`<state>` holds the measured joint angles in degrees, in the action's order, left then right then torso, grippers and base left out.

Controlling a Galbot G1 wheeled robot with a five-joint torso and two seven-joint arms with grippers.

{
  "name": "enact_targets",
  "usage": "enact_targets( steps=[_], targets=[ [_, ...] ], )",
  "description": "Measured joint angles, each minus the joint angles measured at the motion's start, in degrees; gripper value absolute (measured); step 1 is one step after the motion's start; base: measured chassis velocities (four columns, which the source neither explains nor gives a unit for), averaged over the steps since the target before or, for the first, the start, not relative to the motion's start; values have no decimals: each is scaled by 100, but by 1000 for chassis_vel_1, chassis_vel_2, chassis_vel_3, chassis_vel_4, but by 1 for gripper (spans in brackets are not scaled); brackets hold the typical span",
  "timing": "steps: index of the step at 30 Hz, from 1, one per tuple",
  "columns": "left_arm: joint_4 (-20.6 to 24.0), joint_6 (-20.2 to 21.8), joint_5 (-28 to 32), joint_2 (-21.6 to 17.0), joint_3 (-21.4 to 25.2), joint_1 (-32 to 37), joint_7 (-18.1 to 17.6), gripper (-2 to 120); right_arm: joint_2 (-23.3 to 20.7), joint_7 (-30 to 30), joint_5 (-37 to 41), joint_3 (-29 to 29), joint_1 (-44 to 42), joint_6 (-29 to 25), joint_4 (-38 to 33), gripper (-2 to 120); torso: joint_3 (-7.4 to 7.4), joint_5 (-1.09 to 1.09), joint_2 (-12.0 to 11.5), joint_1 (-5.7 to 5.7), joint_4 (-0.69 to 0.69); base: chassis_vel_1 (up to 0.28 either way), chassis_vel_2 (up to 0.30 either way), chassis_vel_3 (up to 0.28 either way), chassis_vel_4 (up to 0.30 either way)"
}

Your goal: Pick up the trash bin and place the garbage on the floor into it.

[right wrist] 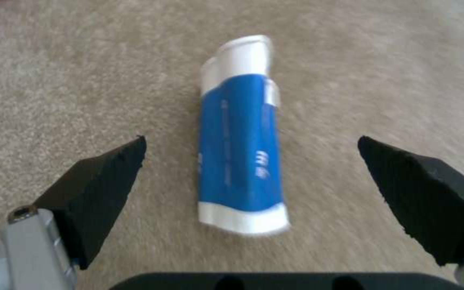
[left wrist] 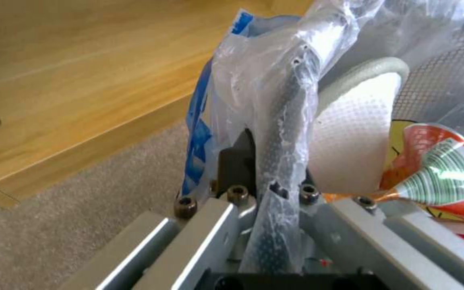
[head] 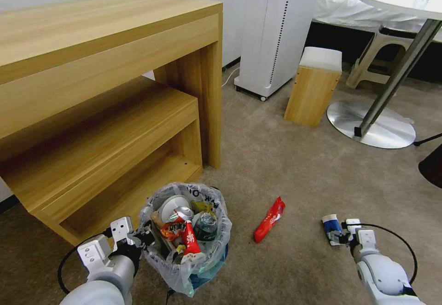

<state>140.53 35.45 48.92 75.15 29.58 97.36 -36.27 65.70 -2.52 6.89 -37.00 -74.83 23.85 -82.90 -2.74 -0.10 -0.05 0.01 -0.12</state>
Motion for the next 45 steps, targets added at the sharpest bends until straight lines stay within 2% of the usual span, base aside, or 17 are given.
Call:
enact_targets(
  steps=[1,3,7,12,18,20,22,23,26,31,33,35,38,40,42,43,45],
  targets=[
    [0,0,0,0,0,0,0,0,0,0,0,0,0,0,0,100,0,0,0,0,0,0,0,0,0],
    [18,-35,-64,-36,43,71,58,0,57,-639,-369,-71,275,-538,462,100,0,-1,1,0,1,0,0,0,0],
    [21,-48,-91,-44,61,77,73,0,88,-1047,-566,-215,447,-990,777,100,0,-2,0,0,1,0,0,0,0],
    [1,-48,-141,5,20,15,75,0,63,-1060,-566,-291,484,-928,905,97,0,-1,0,0,0,0,0,0,0],
    [-104,-48,-219,89,-28,-68,79,0,10,-930,-561,-368,549,-693,1108,74,0,-1,0,0,0,0,0,0,0],
    [-117,-48,-228,100,-32,-72,83,0,9,-909,-558,-369,588,-688,1160,70,0,-2,0,0,0,0,0,0,0],
    [-134,-49,-241,120,-35,-82,91,0,10,-883,-557,-349,695,-687,1288,59,0,-1,0,0,0,0,0,0,0],
    [-134,-49,-241,120,-35,-82,91,0,10,-883,-557,-349,695,-687,1288,59,0,-1,0,0,0,0,0,0,0],
    [-144,-55,-251,134,-28,-86,95,0,36,-873,-596,-279,877,-737,1516,44,0,-2,0,0,0,0,0,0,0],
    [-149,-61,-260,134,-10,-78,96,0,74,-858,-618,-226,954,-805,1599,31,0,-1,0,0,0,0,0,0,0],
    [-162,-63,-269,130,-1,-77,98,0,104,-838,-619,-185,968,-889,1599,19,0,-1,0,0,0,0,0,0,0],
    [-170,-63,-276,130,-2,-80,99,0,112,-823,-618,-170,966,-938,1587,16,0,-1,0,0,0,0,0,0,0],
    [-210,-66,-323,148,-47,-86,105,0,106,-617,-469,-72,846,-1298,1294,2,0,-1,0,0,0,0,0,0,0],
    [-222,-66,-338,157,-65,-87,110,0,93,-547,-375,-24,779,-1431,1130,0,0,-1,0,0,0,0,0,0,0],
    [-271,-68,-388,198,-122,-102,126,0,42,-433,87,176,525,-1979,484,0,0,-4,0,0,0,0,0,0,0],
    [-271,-68,-388,198,-122,-102,126,0,42,-433,87,176,525,-1979,484,0,0,-4,0,0,0,0,0,0,0],
    [-340,-85,-459,258,-180,-126,144,0,31,-692,630,426,354,-2824,-211,0,1,-2,0,0,-1,0,0,0,0]
  ],
)
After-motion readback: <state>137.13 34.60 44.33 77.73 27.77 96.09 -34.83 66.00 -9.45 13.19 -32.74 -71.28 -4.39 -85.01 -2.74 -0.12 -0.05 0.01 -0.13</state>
